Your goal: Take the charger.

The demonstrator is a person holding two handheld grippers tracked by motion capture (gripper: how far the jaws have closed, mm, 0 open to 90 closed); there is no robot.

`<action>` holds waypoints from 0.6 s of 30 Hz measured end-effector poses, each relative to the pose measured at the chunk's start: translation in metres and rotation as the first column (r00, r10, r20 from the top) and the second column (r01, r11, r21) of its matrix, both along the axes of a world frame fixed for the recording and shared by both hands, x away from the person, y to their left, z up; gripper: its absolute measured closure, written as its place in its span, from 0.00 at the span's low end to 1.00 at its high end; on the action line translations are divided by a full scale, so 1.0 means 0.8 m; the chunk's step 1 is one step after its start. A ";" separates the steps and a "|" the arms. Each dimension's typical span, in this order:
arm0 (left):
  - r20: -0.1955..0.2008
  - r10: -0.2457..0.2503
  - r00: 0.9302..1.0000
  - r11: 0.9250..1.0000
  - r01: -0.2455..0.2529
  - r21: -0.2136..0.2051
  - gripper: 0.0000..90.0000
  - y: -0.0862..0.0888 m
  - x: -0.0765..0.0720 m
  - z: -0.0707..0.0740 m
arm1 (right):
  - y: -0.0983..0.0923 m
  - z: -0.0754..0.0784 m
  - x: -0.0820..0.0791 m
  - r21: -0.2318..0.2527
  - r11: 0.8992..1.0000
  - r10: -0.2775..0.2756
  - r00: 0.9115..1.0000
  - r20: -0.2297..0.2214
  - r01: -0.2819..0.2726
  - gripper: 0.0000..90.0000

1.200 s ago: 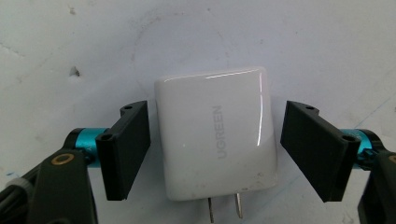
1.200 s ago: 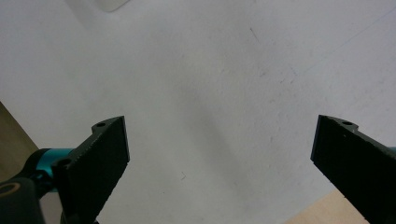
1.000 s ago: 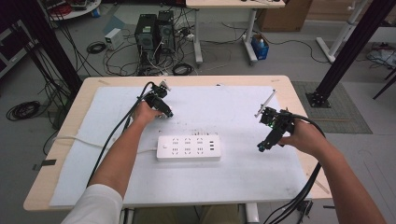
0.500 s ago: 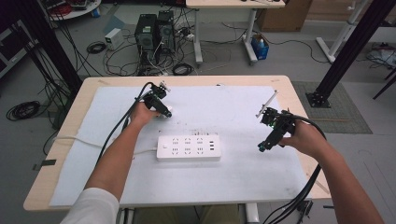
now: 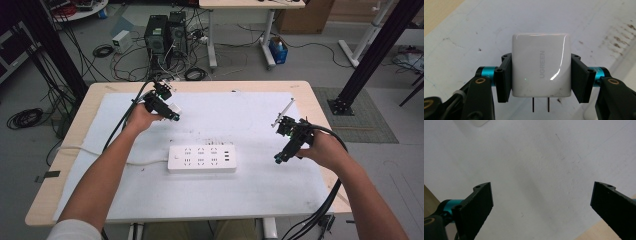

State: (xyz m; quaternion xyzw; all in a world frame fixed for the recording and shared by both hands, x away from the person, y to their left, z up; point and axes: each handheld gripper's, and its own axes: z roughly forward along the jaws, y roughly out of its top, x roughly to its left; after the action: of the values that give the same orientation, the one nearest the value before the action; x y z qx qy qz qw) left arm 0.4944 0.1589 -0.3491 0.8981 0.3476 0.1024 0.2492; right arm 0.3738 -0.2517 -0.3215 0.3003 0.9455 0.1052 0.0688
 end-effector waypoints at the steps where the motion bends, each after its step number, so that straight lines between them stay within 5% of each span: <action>1: 0.005 -0.012 1.000 1.000 0.012 0.008 0.47 0.000 -0.005 0.005 | 0.000 0.000 0.000 0.000 1.000 0.000 1.000 0.000 0.000 0.04; 7: 0.007 -0.088 0.996 0.996 0.087 0.023 0.47 0.005 -0.034 0.029 | 0.001 -0.002 -0.007 0.015 1.000 -0.023 1.000 0.004 0.023 0.04; 11: 0.012 -0.173 0.985 0.985 0.174 -0.002 0.47 0.009 -0.058 0.041 | 0.003 -0.004 -0.016 0.000 1.000 -0.004 1.000 0.031 0.004 0.04; 13: 0.012 -0.173 0.985 0.985 0.174 -0.002 0.47 0.009 -0.058 0.041 | 0.003 -0.004 -0.017 0.000 1.000 -0.001 1.000 0.032 0.001 0.04; 18: 0.015 -0.233 0.972 0.972 0.234 -0.034 0.47 0.014 -0.087 0.050 | 0.008 -0.007 -0.026 0.004 1.000 0.005 1.000 0.018 -0.005 0.04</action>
State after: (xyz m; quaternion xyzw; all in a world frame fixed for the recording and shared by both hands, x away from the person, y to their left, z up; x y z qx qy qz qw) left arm 0.4250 0.1701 -0.3091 0.9276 0.2400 0.0709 0.2774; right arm 0.3532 -0.2449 -0.3273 0.2970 0.9454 0.1099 0.0768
